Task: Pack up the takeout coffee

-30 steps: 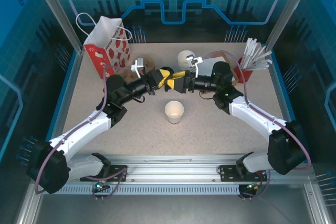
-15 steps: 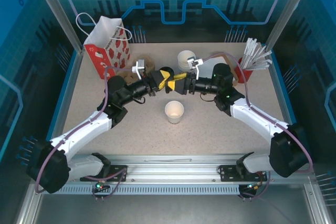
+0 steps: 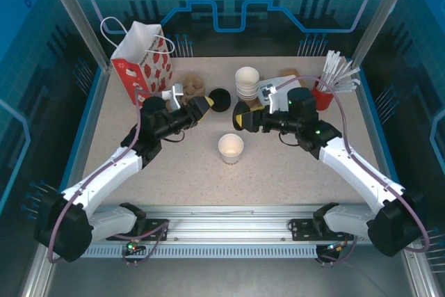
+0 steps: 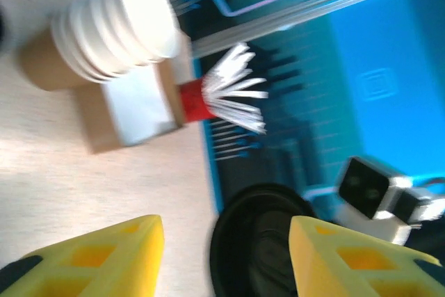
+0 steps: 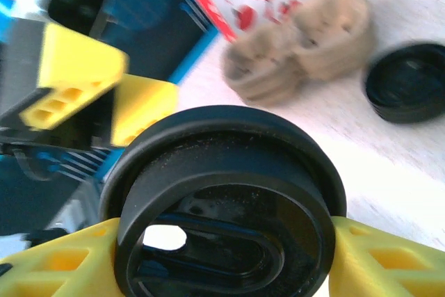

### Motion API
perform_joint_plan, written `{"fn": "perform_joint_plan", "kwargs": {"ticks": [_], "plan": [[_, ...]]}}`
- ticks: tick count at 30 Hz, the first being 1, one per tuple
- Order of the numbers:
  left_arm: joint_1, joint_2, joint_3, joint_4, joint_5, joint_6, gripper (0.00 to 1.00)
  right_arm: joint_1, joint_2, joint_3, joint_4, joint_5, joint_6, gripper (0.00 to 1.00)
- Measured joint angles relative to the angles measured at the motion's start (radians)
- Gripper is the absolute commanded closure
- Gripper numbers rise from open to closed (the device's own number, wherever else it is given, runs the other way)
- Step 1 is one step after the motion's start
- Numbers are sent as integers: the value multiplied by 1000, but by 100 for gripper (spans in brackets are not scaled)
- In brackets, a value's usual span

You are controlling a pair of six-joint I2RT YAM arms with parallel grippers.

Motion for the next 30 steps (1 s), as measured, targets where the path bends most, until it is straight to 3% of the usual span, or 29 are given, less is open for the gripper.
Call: {"fn": "perform_joint_plan", "kwargs": {"ticks": [6, 11, 20, 30], "plan": [[0, -55, 35, -275, -145, 314, 35, 159, 98, 201, -377, 291, -125, 42], [3, -95, 14, -401, -245, 468, 30, 254, 227, 330, -599, 456, -187, 41], [18, -113, -92, -444, -293, 516, 23, 333, 464, 502, -805, 545, -257, 41], [22, -179, -148, -447, -324, 517, 22, 340, 595, 646, -892, 559, -291, 41]]}}
